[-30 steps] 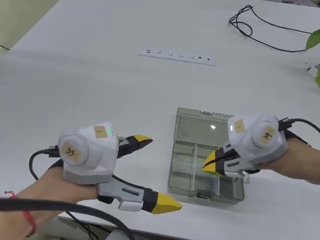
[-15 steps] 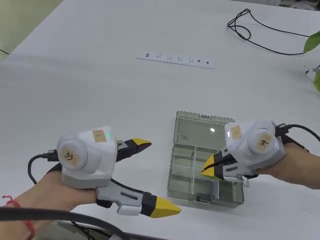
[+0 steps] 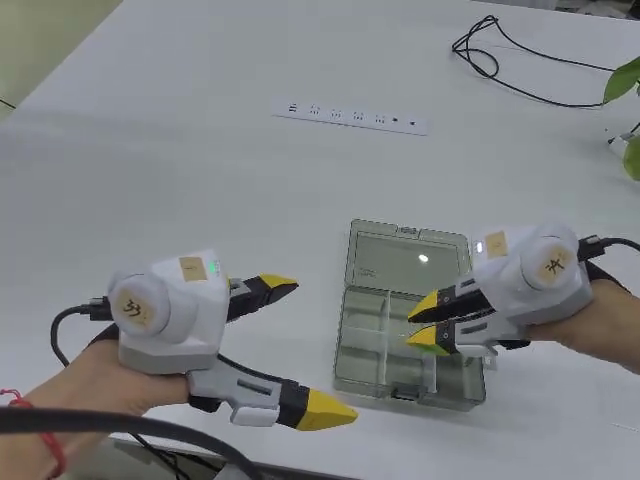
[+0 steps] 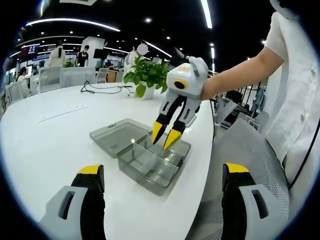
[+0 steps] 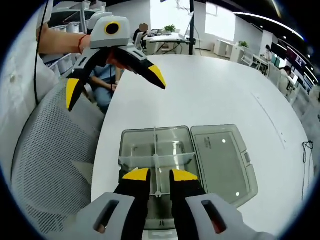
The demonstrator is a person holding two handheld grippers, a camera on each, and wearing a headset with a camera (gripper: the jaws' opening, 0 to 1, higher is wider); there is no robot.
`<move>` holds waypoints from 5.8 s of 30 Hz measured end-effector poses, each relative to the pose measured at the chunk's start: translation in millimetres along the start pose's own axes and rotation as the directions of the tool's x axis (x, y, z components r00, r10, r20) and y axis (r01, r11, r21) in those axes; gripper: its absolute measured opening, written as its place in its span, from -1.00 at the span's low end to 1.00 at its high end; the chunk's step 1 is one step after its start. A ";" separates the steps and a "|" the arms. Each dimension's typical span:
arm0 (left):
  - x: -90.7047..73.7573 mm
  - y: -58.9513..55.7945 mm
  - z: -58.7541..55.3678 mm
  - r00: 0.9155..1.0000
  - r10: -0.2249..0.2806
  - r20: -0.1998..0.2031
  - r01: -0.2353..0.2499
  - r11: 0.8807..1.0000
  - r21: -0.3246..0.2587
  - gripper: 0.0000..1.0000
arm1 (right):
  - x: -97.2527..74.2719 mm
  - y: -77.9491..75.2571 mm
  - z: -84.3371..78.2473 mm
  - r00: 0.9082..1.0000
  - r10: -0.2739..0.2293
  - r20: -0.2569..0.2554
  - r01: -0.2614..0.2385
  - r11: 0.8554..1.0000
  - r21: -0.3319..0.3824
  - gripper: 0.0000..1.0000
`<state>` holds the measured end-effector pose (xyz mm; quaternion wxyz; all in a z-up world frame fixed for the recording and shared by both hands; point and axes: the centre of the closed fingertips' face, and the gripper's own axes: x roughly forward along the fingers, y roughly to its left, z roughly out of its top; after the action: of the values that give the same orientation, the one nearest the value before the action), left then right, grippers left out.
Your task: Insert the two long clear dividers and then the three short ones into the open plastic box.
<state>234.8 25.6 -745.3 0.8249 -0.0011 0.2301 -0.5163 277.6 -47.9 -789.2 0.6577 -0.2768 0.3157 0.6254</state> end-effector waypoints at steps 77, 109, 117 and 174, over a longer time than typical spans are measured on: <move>-2.9 2.8 -3.8 0.999 0.004 -0.035 -0.004 1.000 0.009 1.00 | -113.3 13.6 -220.9 0.894 -0.037 -0.446 0.059 0.998 0.036 -0.05; -4.0 0.6 -3.4 1.000 0.002 -0.030 -0.002 1.000 0.010 1.00 | -116.9 10.2 -225.7 0.874 -0.079 -0.480 0.081 0.997 -0.017 -0.34; -5.8 -0.2 -1.2 1.000 0.000 -0.027 0.001 1.000 0.017 1.00 | -118.8 4.4 -206.1 0.892 -0.118 -0.436 0.119 0.993 -0.026 -0.35; 45.0 -38.4 70.9 0.989 -0.070 0.128 0.124 0.868 -0.480 -0.28 | -84.3 41.1 40.7 0.966 -0.235 -0.110 0.209 0.955 -0.209 -0.35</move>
<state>245.3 -47.4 -689.7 0.7821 -0.2477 0.3080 -0.4818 237.8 -69.0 -697.5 0.6707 -0.4152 0.2630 0.5555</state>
